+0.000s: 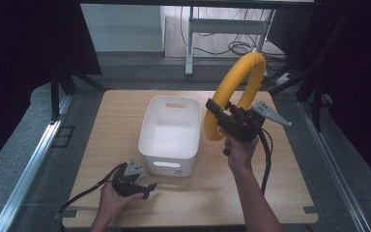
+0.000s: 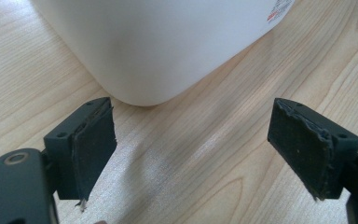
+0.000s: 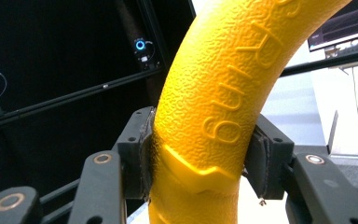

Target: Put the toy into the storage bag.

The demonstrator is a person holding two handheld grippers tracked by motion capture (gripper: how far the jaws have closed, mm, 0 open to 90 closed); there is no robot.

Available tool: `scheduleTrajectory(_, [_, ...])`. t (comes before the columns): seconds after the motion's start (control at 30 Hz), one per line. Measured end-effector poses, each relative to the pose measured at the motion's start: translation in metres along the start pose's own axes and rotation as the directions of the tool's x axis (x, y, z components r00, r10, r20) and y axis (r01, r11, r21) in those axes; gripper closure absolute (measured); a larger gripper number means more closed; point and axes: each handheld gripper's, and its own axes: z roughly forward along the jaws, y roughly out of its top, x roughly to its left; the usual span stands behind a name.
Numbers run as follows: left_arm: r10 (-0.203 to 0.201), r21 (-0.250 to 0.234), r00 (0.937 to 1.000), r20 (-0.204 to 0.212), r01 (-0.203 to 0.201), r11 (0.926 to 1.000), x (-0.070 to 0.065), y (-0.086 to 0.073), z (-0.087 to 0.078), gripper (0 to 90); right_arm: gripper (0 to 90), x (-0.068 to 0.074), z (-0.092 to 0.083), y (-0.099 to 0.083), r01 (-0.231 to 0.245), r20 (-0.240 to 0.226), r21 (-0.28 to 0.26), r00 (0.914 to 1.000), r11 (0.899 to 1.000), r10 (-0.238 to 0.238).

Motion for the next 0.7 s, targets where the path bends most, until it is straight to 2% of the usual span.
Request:
scheduleTrajectory(0.3, [0.004, 0.003, 1.0000, 0.001, -0.004, 1.0000, 0.000, 0.000, 0.000, 15.4, 48.8, 0.011, 0.011, 0.007, 0.018, 0.001, -0.023, 0.9998, 1.000, -0.018])
scheduleTrajectory(0.43, [-0.007, -0.002, 1.0000, 0.002, 0.007, 1.0000, -0.001, 0.000, 0.000, 15.4, 48.8, 0.015, 0.016, 0.010, 0.016, -0.007, -0.031, 0.9998, 0.999, -0.016])
scheduleTrajectory(0.7, [0.005, 0.004, 1.0000, 0.002, -0.005, 1.0000, 0.000, 0.000, -0.001, 15.4, 48.8, 0.024, 0.027, 0.014, 0.022, -0.017, -0.037, 0.9996, 0.999, -0.022])
